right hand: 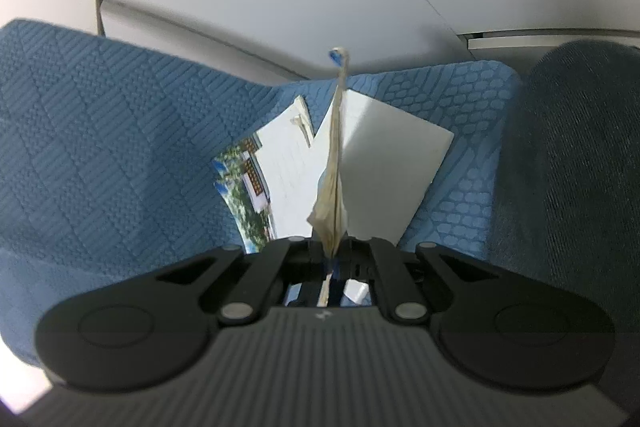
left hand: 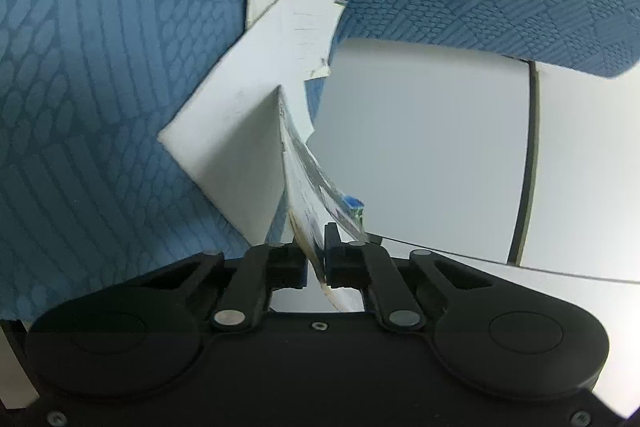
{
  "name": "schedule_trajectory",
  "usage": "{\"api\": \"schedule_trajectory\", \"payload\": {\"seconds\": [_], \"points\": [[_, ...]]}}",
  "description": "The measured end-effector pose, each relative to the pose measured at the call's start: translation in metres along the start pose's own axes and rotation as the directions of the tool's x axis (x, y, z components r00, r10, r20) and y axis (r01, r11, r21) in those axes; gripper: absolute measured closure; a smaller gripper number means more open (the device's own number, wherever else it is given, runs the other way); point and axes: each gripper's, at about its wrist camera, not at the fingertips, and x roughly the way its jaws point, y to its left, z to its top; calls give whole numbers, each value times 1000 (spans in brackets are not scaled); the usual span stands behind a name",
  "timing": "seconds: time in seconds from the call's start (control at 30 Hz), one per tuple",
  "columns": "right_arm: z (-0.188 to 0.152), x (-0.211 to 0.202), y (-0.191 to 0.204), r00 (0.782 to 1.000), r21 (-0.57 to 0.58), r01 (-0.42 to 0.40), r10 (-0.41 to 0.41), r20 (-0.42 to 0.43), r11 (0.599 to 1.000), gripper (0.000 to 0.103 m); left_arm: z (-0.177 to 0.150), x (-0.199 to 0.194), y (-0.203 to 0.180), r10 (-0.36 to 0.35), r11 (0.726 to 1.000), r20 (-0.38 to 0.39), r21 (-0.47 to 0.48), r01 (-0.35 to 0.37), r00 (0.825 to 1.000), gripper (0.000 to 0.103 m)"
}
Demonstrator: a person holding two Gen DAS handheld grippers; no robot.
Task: Organize objects
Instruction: 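Lift the brochures upright off the seat with both grippers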
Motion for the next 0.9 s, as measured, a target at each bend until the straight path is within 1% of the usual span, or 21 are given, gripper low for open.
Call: {"api": "schedule_trajectory", "payload": {"seconds": [0.07,0.13,0.2,0.37,0.5,0.63,0.73,0.9], "points": [[0,-4,4,1000,-34,-4,4,0,999,97,-2,-3,-8,10,999,3,34,-11,1000,97],[0,-7,7,1000,-43,-8,7,-9,999,97,-4,-7,-17,26,998,17,62,-27,1000,97],[2,-9,11,999,-44,-14,12,-35,999,97,-7,-14,-27,37,996,31,79,-40,999,97],[1,-19,31,995,-57,-64,59,-81,996,97,-10,-38,-55,39,990,71,132,-49,997,97],[-3,-26,50,988,-78,-107,97,-121,991,97,-10,-64,-77,26,986,109,161,-43,994,97],[-10,-31,72,976,-91,-156,139,-170,984,96,-9,-94,-99,9,980,159,196,-41,987,97],[-18,-34,93,964,-134,-188,157,-215,973,96,-10,-118,-111,2,973,193,224,-46,981,97],[-35,-38,124,937,-169,-247,190,-293,954,96,-9,-161,-126,-3,966,248,253,-61,969,96]]}}
